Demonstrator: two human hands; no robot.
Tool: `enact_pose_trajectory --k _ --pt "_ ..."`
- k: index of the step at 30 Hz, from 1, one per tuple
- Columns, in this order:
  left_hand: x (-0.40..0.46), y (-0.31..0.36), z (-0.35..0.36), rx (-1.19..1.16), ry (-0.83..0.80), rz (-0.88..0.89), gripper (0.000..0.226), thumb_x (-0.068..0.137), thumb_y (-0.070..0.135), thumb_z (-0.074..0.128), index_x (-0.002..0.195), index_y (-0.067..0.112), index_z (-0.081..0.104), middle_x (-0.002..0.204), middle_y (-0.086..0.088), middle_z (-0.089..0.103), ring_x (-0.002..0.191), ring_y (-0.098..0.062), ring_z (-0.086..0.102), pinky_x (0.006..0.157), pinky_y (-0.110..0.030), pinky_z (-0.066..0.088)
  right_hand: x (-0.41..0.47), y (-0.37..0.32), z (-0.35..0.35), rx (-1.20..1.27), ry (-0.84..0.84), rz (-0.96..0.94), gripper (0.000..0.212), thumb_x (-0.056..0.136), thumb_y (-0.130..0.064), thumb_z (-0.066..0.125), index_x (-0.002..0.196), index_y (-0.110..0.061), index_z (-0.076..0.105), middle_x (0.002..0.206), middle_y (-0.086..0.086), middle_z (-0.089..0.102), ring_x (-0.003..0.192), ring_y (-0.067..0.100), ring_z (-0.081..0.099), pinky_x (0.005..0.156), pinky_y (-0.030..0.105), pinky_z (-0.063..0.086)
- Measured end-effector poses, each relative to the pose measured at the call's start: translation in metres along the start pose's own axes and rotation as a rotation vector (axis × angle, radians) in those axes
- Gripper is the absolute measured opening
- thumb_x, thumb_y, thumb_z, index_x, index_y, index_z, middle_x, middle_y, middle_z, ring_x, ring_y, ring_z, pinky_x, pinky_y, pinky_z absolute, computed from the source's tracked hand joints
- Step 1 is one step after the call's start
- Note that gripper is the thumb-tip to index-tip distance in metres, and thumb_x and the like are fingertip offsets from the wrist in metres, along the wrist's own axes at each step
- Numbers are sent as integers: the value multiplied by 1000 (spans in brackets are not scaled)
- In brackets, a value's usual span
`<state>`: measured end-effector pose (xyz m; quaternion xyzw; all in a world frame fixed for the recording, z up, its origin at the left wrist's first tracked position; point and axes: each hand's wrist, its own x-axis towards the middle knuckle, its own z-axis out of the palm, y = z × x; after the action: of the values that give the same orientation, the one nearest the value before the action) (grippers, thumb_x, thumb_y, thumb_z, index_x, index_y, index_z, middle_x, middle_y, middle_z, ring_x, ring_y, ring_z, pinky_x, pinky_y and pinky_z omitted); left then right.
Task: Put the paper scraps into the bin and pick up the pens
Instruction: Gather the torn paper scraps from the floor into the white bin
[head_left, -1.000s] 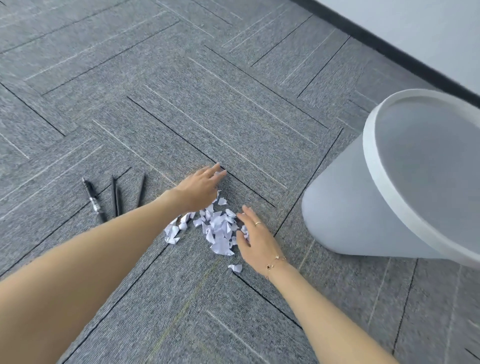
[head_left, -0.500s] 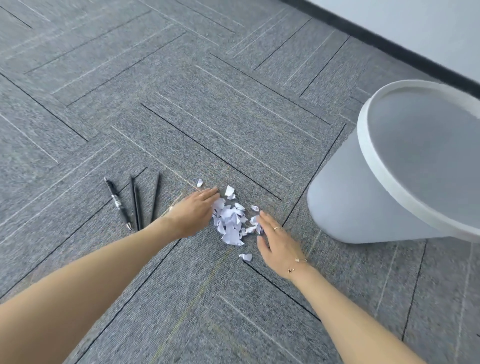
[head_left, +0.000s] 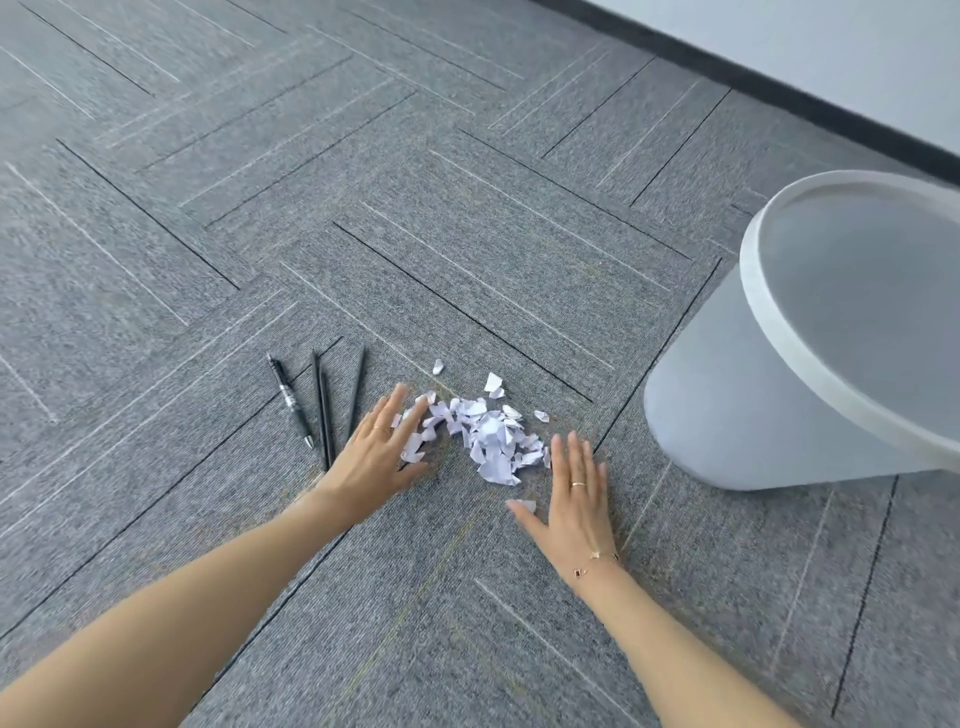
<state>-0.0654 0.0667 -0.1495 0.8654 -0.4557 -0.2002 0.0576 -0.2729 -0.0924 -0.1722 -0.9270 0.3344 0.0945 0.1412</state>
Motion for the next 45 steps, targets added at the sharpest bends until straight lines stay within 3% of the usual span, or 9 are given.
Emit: enact_pose_trajectory --k 6,13,23,27,29,34,37,42,45 --pt "8 19 21 -83 80 -84 77 89 59 30 142 36 -19 151 2 -27 140 -19 -21 112 -43 -5 9 -5 7 108 41 88 94 78 -74 9 143 -12 -18 153 11 -18 143 23 -14 117 38 -6" --pt "27 31 42 -114 168 -134 66 94 51 24 145 32 -13 152 1 -24 140 -16 -23 115 -34 -12 25 -2 10 168 26 -74 78 89 -61 18 144 -17 -16 153 2 -19 143 16 -15 118 32 -4" --pt "72 9 19 23 91 130 58 95 50 11 146 27 -4 155 0 -10 143 -14 -12 119 -38 2 78 -23 -12 285 -40 -202 76 83 -40 35 146 -15 -1 154 1 -8 138 9 -14 118 31 -3" --pt "71 14 17 -56 135 213 52 97 43 16 146 27 9 156 2 11 144 -12 9 118 -39 18 79 -21 -19 444 56 -228 53 96 -28 33 145 -14 19 154 2 19 142 9 10 119 34 19" --pt "71 14 14 -97 169 199 53 96 41 24 146 27 12 155 3 16 142 -11 11 118 -37 14 84 -23 -26 472 156 -209 48 95 -21 36 141 -11 29 151 4 27 141 12 20 114 37 30" --pt "79 9 8 -13 115 168 59 94 51 15 147 29 3 155 4 -6 143 -11 -7 117 -34 -5 110 -36 -40 367 -33 -221 51 98 -27 30 146 -18 17 156 -1 12 144 13 7 119 32 11" --pt "77 8 10 41 30 202 60 92 55 7 146 31 -2 155 4 -11 142 -11 -14 117 -35 -6 111 -38 -37 310 -105 -256 46 99 -27 27 144 -18 25 156 -2 15 145 14 6 117 32 7" --pt "52 11 11 -78 6 209 62 92 56 14 147 28 5 155 7 -5 143 -7 -9 119 -38 1 85 -35 -29 427 -86 -244 41 99 -27 29 138 -18 37 152 -6 27 142 7 16 117 28 16" --pt "34 18 14 -79 15 187 75 86 68 24 146 32 -3 156 7 -5 143 -9 -9 116 -37 -4 67 -32 -26 419 26 -221 41 97 -28 34 135 -14 40 143 2 42 134 11 32 113 29 29"
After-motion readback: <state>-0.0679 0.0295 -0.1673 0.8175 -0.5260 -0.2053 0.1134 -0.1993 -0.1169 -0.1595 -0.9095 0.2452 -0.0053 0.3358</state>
